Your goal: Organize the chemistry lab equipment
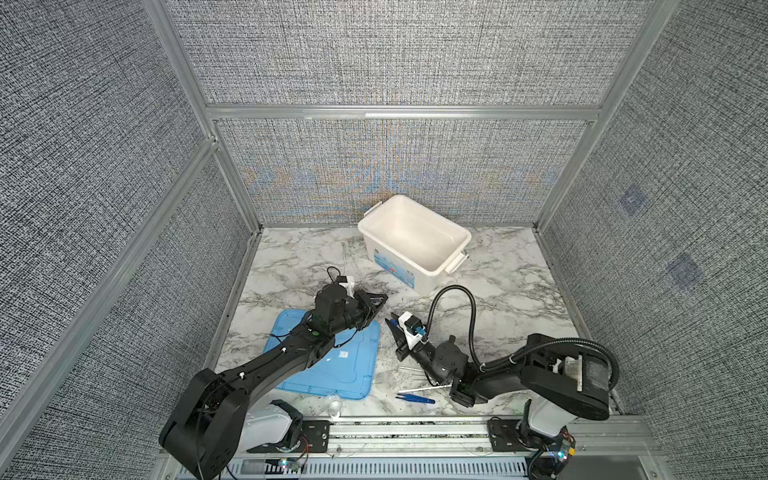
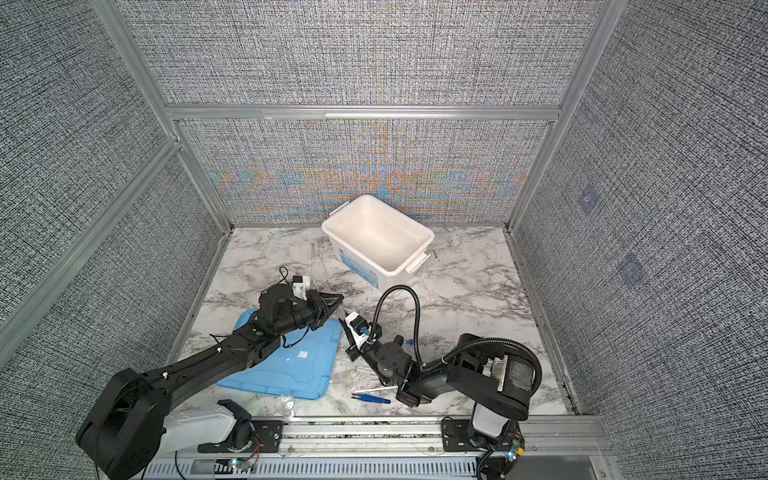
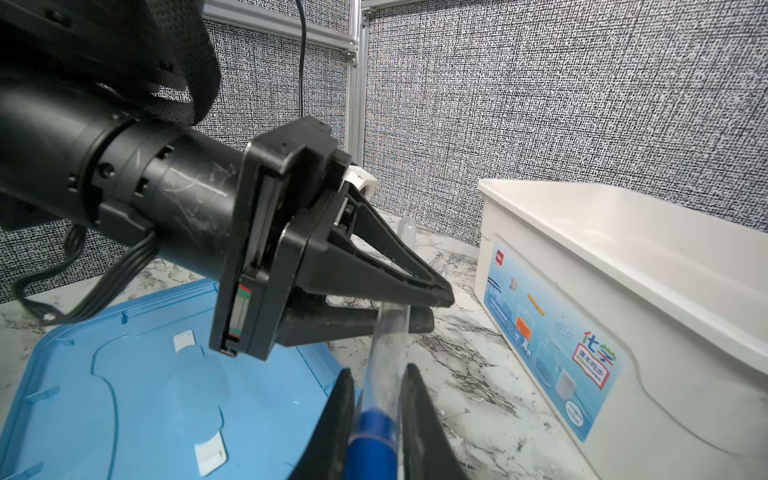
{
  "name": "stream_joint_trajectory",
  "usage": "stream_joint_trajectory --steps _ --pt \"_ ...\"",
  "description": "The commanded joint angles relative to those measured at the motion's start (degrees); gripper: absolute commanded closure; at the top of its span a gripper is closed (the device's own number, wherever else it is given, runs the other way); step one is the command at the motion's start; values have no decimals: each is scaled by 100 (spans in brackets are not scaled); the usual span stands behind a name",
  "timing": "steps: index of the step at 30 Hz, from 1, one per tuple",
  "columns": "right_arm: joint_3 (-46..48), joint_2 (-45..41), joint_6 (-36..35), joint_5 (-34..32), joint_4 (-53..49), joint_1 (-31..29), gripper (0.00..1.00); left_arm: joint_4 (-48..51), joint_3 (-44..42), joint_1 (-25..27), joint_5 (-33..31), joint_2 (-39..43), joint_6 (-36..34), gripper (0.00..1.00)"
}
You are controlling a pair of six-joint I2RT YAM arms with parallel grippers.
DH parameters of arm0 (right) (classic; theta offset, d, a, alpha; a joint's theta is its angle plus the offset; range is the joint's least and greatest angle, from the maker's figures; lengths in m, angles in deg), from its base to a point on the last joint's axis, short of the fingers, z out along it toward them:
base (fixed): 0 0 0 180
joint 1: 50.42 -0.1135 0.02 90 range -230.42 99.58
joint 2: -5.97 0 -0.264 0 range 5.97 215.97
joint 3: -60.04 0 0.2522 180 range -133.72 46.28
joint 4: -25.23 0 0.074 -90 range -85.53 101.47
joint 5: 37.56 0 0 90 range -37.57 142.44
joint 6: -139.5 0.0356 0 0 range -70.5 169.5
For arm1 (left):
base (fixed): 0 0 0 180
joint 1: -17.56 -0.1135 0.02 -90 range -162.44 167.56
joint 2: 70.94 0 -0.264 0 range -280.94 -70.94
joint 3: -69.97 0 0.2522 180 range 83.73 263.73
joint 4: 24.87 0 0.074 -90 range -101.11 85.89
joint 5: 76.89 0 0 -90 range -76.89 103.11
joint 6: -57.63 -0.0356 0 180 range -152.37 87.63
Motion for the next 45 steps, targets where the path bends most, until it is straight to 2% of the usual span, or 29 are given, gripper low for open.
stream_joint_trajectory --steps 1,7,11,14,19,23,28,32,37,41,45 --pt "12 -50 68 -66 199 -5 82 -111 -39 3 25 30 -19 76" --pt "-6 -230 5 36 -182 -5 84 -130 -59 10 8 111 -51 65" --pt "-89 -590 -24 69 -980 44 84 564 124 -48 -277 424 -394 35" --pt "-88 -1066 174 267 -1869 172 85 992 254 -74 -549 714 -740 26" --pt "-242 -1939 457 764 -3492 444 86 1455 398 -161 -862 987 -1119 23" --pt "-978 -2617 981 1157 -5836 781 86 1667 447 -249 -933 1017 -1336 23" --pt "-1912 -2958 945 1536 -8115 1008 86 1706 463 -326 -1022 1023 -1492 23" --pt "-2811 -2825 975 1625 -9697 1226 86 1782 544 -464 -951 1009 -1770 23" --pt "-4140 -2214 970 1966 -11362 1585 87 2142 613 -796 -1027 1049 -2367 23" --pt "-5068 -1642 761 2202 -12417 1794 90 2448 646 -926 -1515 1128 -3059 23" --pt "-5616 -1228 609 2413 -12991 1858 90 2553 601 -933 -2093 1157 -3673 21"
